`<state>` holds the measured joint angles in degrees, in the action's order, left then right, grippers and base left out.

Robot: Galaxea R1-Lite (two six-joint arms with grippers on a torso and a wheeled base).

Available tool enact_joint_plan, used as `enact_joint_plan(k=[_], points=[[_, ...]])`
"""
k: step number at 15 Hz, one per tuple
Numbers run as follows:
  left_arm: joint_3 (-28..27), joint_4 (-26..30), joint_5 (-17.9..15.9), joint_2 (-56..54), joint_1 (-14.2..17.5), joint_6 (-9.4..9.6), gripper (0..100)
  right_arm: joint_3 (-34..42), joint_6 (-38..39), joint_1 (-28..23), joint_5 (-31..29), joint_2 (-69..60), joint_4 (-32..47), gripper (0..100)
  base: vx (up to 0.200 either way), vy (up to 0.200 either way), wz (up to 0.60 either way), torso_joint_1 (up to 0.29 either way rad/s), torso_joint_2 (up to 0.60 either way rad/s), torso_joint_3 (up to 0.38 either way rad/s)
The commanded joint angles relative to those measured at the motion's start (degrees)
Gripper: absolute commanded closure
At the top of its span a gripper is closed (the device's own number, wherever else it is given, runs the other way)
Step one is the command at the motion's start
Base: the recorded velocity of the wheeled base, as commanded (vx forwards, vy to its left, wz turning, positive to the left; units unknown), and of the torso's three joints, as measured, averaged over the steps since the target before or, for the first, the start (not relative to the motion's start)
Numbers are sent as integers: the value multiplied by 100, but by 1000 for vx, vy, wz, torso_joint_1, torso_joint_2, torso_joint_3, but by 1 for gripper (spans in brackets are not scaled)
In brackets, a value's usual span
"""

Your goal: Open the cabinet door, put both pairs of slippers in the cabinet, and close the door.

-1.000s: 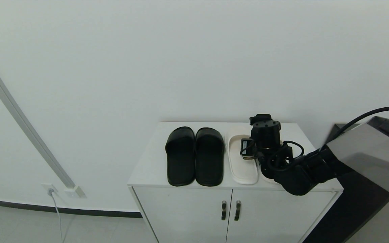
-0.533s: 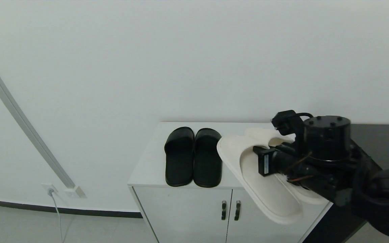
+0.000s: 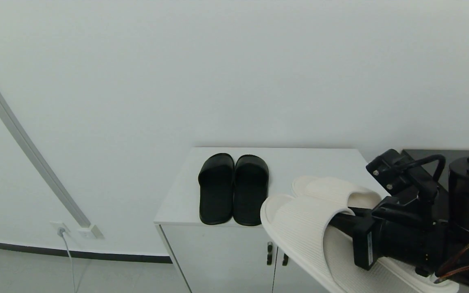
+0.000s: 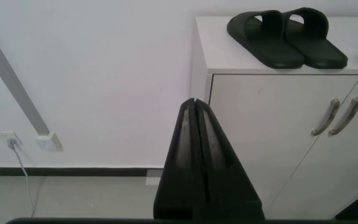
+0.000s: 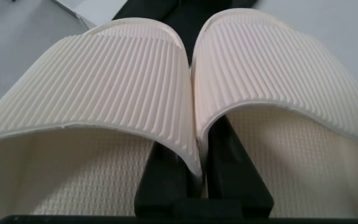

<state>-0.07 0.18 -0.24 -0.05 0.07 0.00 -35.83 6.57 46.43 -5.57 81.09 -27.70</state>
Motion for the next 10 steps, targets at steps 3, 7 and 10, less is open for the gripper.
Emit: enact_joint_plan(k=[3, 7, 10], points=[[-1, -1, -2, 5, 1, -9, 100, 14, 2, 24, 21, -6, 1, 100, -200, 0, 0, 10, -1, 5], [-1, -1, -2, 5, 1, -9, 100, 32, 2, 59, 21, -6, 1, 100, -200, 0, 0, -6, 1, 2], [-1, -1, -2, 5, 1, -9, 100, 50, -7, 59, 21, -14, 1, 100, -200, 0, 0, 2, 4, 4]])
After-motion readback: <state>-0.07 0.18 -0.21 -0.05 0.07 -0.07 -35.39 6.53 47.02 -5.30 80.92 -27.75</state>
